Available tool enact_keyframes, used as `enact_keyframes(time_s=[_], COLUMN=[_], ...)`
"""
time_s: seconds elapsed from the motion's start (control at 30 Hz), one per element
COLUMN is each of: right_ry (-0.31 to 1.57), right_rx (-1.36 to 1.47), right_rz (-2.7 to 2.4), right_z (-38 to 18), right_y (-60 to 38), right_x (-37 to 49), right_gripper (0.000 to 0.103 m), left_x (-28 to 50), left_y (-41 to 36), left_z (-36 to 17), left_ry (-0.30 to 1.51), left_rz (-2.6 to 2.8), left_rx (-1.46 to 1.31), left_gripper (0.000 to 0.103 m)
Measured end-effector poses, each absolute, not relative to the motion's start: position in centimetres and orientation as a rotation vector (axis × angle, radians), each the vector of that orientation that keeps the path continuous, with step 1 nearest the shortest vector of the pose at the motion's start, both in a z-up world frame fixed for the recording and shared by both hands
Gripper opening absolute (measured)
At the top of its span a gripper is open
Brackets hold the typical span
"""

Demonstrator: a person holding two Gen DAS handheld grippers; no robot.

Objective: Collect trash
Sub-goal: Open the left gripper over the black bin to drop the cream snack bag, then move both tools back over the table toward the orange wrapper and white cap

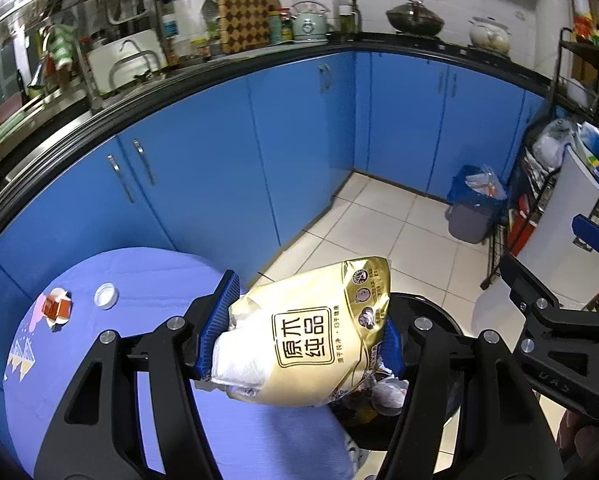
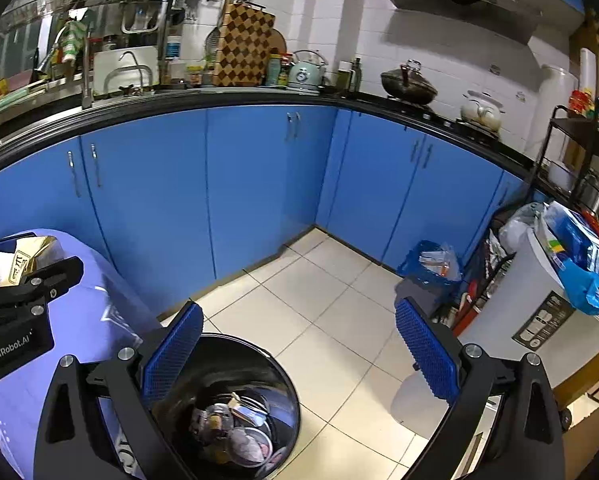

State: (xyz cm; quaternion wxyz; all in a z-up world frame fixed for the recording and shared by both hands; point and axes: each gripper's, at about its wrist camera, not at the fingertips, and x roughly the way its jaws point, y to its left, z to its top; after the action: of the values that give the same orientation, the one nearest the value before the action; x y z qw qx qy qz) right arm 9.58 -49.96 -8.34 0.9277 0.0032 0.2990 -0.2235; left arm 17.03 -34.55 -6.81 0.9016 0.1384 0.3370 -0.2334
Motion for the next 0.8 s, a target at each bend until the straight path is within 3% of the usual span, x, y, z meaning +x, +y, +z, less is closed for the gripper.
enact_keyframes(time_s=[0.4,0.47,0.53,0.6,0.8], right_ry=[0.605,0.608,0.609,0.610,0.614], right_rx=[0.027,0.031,0.034,0.035,0.037], right_rz=[-0.506,-0.511,-0.512,-0.514,-0.503], right_z=[-8.3,-8.4,-8.5,-8.5,-8.4], right_y=[-52.2,-52.4,-52.5,-52.6,-52.3], right_x=[8.1,7.9,7.8,7.8,7.9], right_gripper=[0.094,0.094,0.094,0.094,0.094], left_x=[15.3,15.1,15.0,14.8,14.9], left_y=[-37.7,-38.0,-38.0,-37.9,-37.3], left_z=[-6.0,-5.8,-5.7,-5.5,-5.5], left_ry=[0.660,0.658,0.658,0.654,0.658], left_rz=[-0.533,-0.538,-0.534,-0.527,-0.500], left_rx=[0.316,0.316,0.315,0.309,0.312], left_gripper=[0.067,0.071,0.088,0.096,0.098])
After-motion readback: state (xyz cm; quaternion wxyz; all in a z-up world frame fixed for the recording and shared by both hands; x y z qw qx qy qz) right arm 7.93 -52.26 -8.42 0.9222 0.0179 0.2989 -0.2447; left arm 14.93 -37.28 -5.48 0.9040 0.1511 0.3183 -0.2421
